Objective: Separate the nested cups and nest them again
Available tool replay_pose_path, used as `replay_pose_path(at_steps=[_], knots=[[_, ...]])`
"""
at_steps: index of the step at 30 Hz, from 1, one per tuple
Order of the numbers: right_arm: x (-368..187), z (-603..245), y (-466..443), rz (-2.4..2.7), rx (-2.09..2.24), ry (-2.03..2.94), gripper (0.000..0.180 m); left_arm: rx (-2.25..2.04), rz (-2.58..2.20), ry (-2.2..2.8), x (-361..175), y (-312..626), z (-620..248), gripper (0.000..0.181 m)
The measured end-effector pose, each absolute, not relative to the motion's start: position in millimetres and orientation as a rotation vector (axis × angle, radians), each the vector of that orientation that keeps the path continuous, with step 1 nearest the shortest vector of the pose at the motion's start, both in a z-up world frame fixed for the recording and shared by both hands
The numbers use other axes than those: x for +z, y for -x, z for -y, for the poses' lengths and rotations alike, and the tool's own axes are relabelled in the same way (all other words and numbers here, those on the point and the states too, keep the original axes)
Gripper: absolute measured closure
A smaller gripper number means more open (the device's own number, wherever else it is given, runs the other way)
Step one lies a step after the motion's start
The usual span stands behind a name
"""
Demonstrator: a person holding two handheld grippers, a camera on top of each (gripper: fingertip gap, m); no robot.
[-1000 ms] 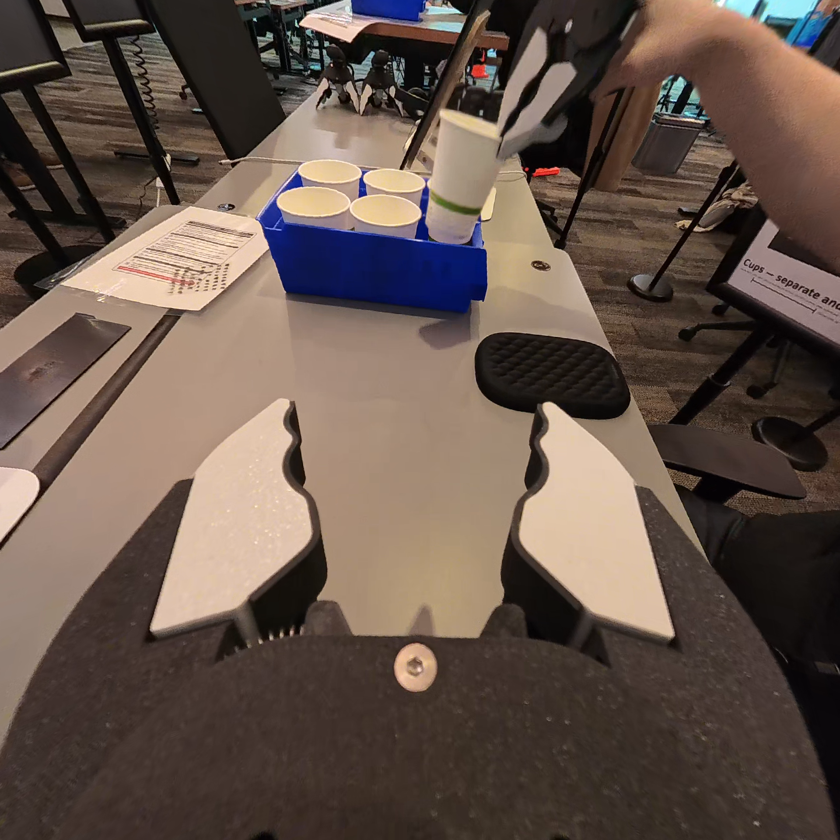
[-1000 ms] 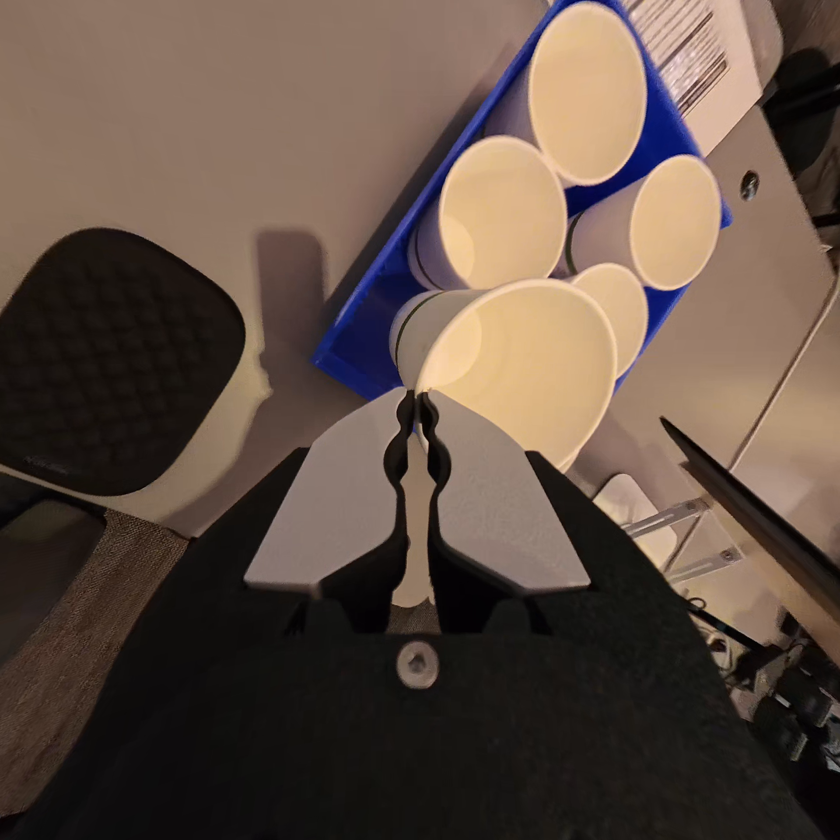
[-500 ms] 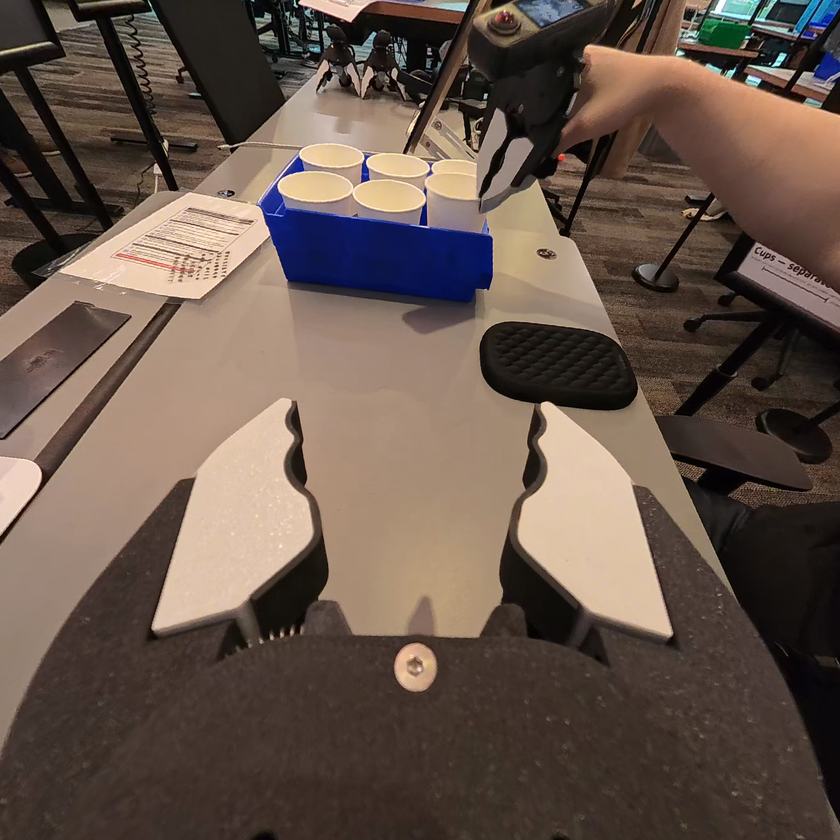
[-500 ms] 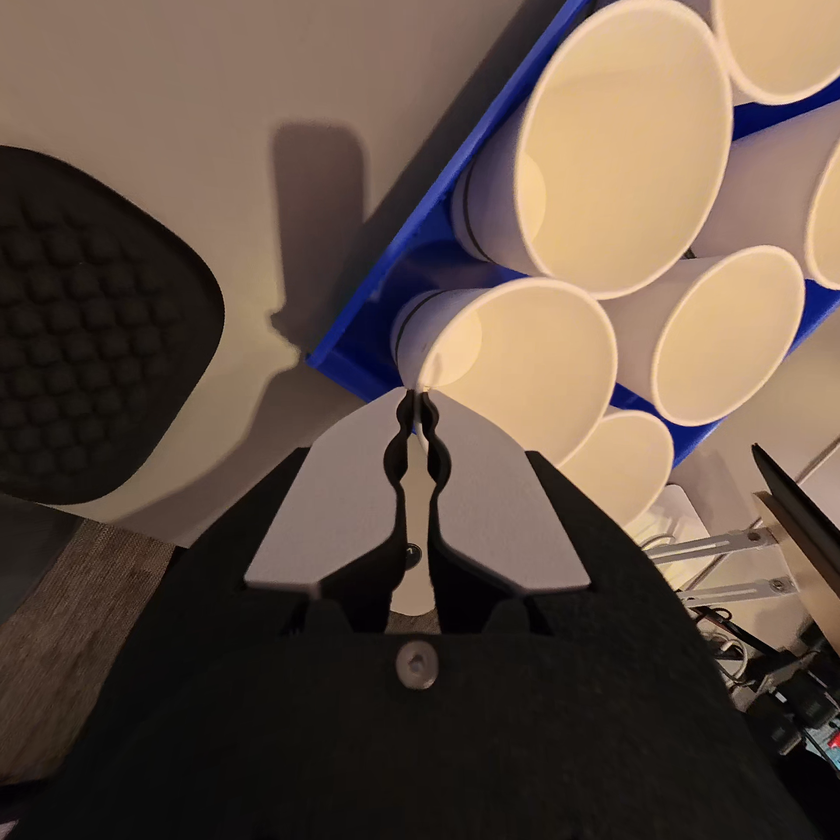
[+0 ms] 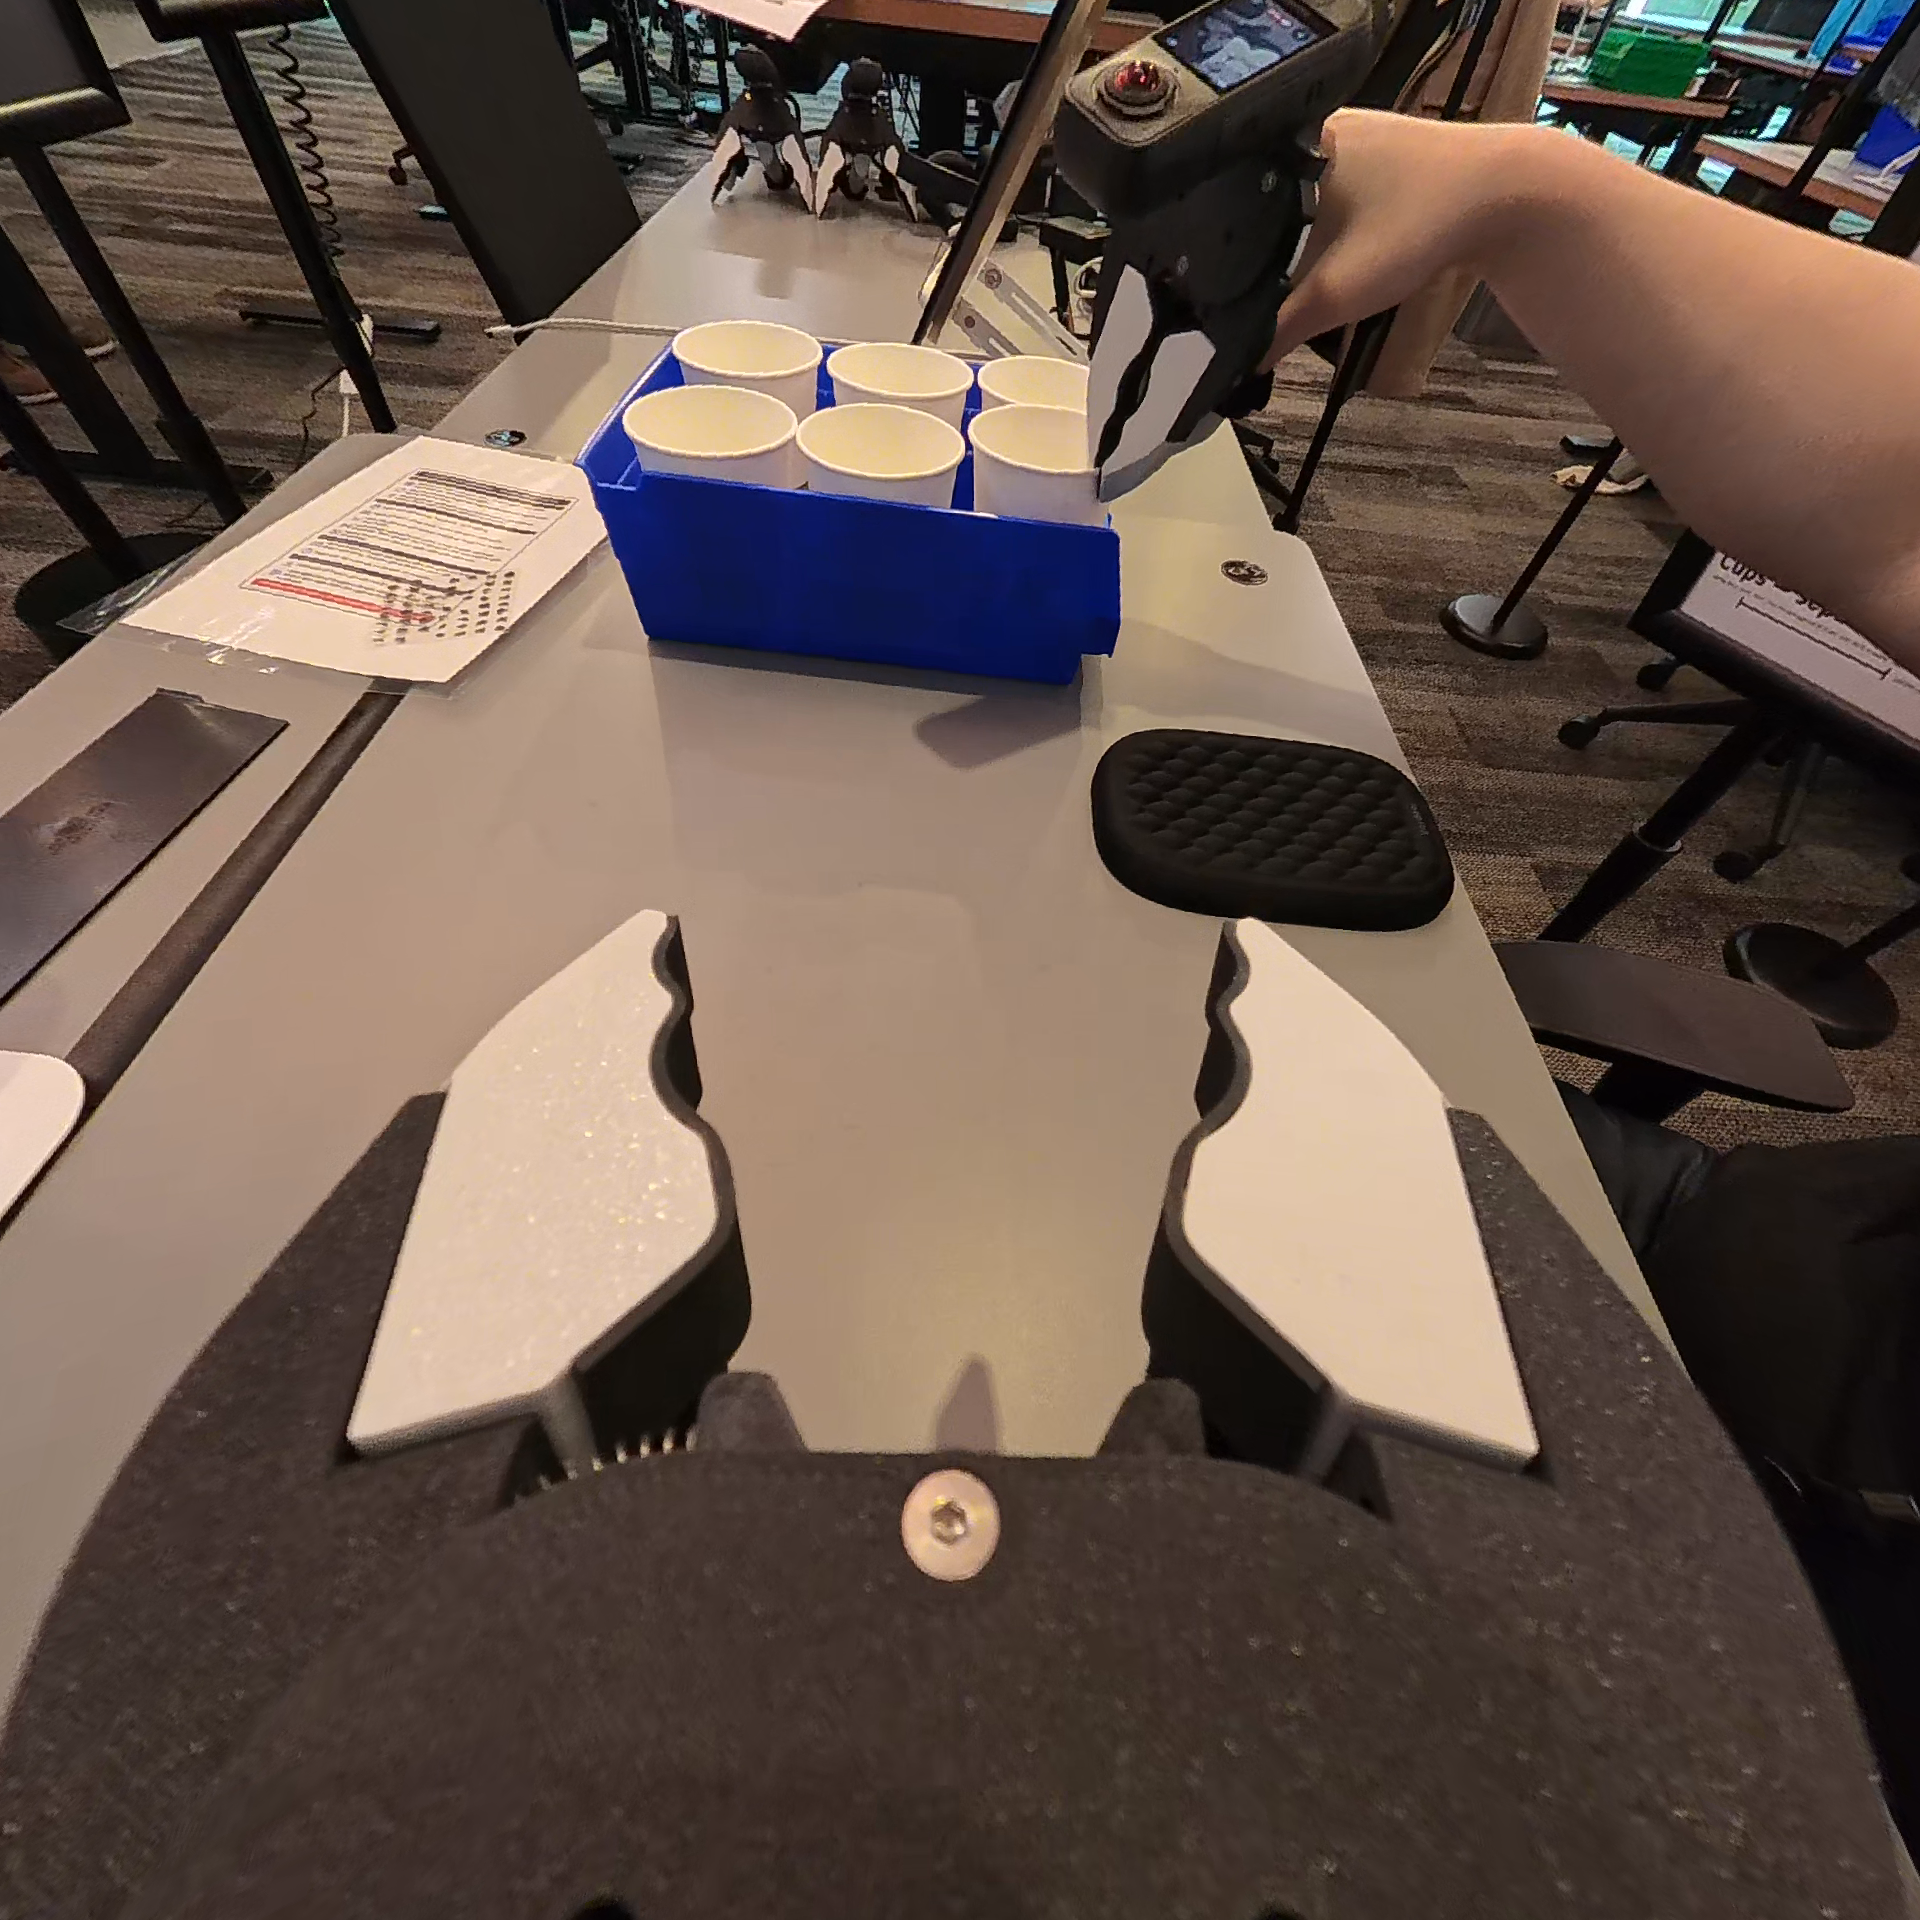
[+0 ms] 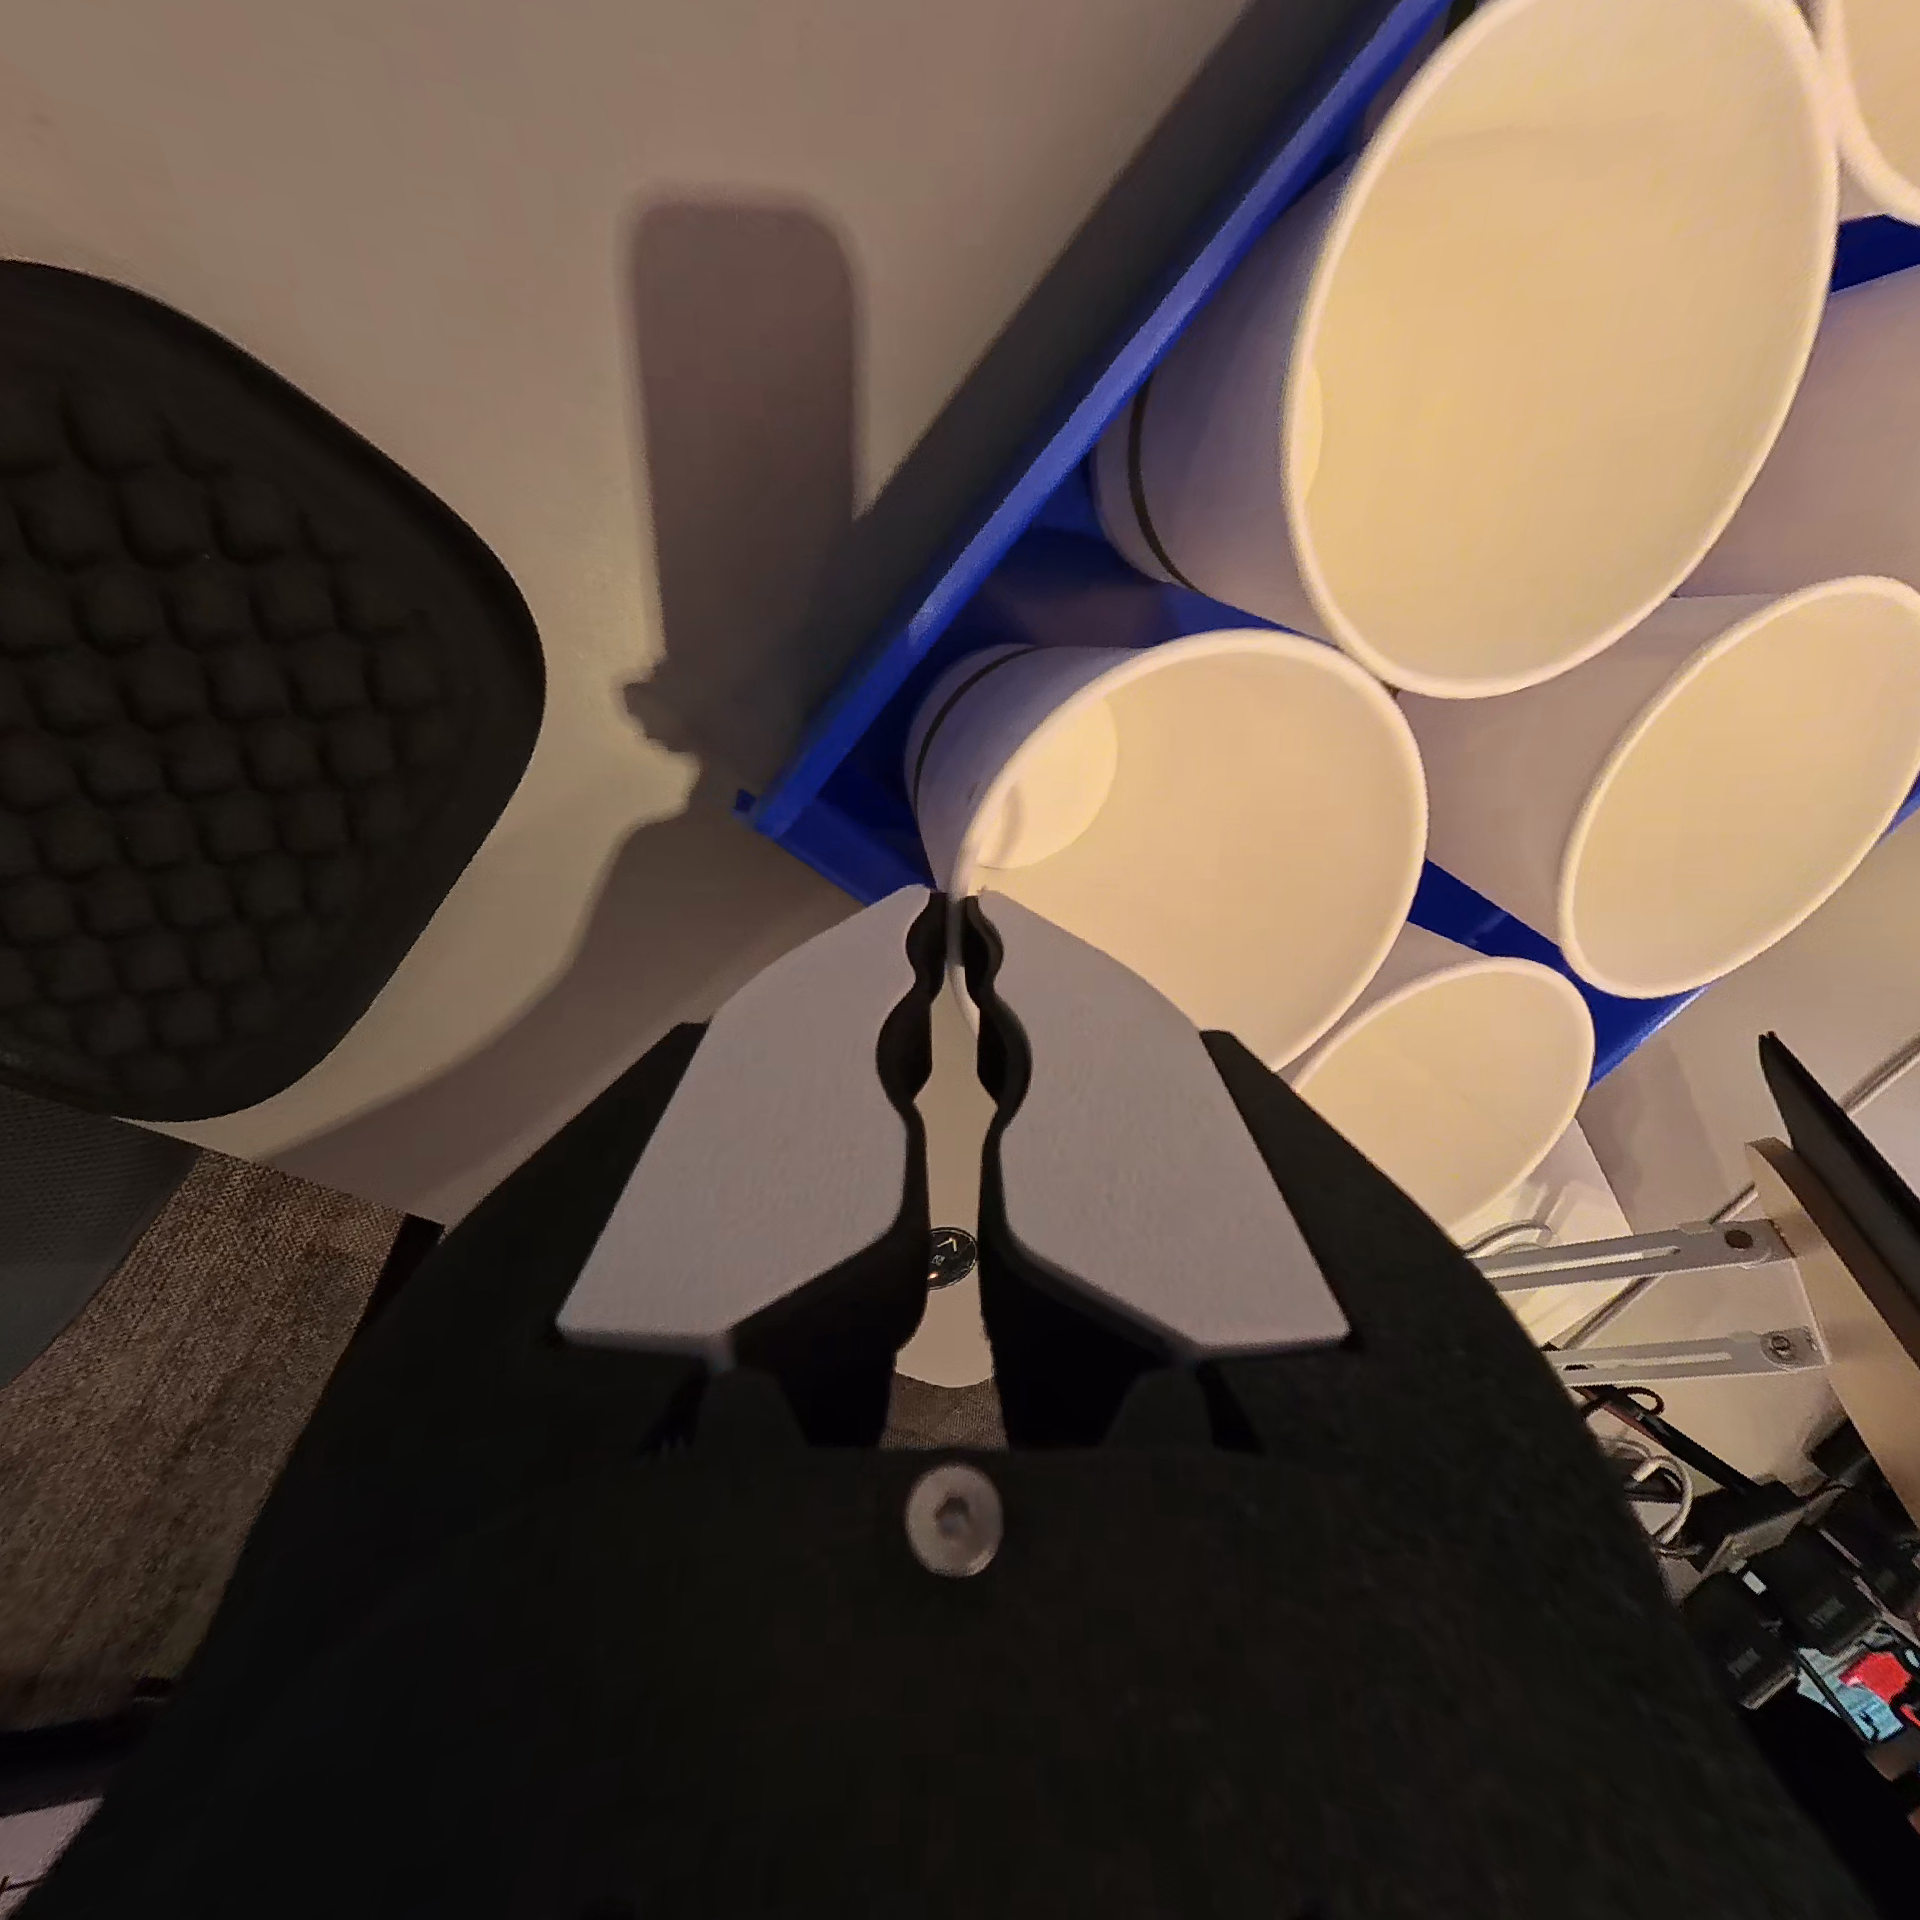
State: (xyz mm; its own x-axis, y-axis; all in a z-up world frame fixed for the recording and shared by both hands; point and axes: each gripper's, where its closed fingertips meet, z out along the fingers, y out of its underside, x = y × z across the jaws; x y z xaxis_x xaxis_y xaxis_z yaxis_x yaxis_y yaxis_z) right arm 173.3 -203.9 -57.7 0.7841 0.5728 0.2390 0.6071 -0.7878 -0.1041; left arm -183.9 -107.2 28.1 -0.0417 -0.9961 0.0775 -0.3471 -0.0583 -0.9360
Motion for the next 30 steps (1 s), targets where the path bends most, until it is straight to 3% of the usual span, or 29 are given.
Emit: replay_pose_path(at_steps=[10,12,14,17,20,22,30], knots=[[-62,201,-177,0.928,-0.320,2.816,0.176,-1.117,-1.477,1.494,28,184,107,0.086],[-54,201,-178,0.899,-0.325,2.804,0.155,-1.120,-1.471,1.493,29,185,107,0.086],[-28,198,-178,0.861,-0.331,2.724,0.146,-1.127,-1.462,1.492,31,186,106,0.086],[43,192,-178,0.768,-0.249,2.464,0.146,-1.119,-1.456,1.485,34,188,106,0.086],[127,184,-217,0.524,-0.185,2.088,0.149,-1.121,-1.451,1.485,35,187,106,0.086],[147,187,-255,0.321,-0.014,1.934,0.144,-1.115,-1.456,1.493,32,185,106,0.086],[35,185,-355,0.041,0.165,2.352,0.156,-1.013,-1.475,1.499,34,184,113,0.087]])
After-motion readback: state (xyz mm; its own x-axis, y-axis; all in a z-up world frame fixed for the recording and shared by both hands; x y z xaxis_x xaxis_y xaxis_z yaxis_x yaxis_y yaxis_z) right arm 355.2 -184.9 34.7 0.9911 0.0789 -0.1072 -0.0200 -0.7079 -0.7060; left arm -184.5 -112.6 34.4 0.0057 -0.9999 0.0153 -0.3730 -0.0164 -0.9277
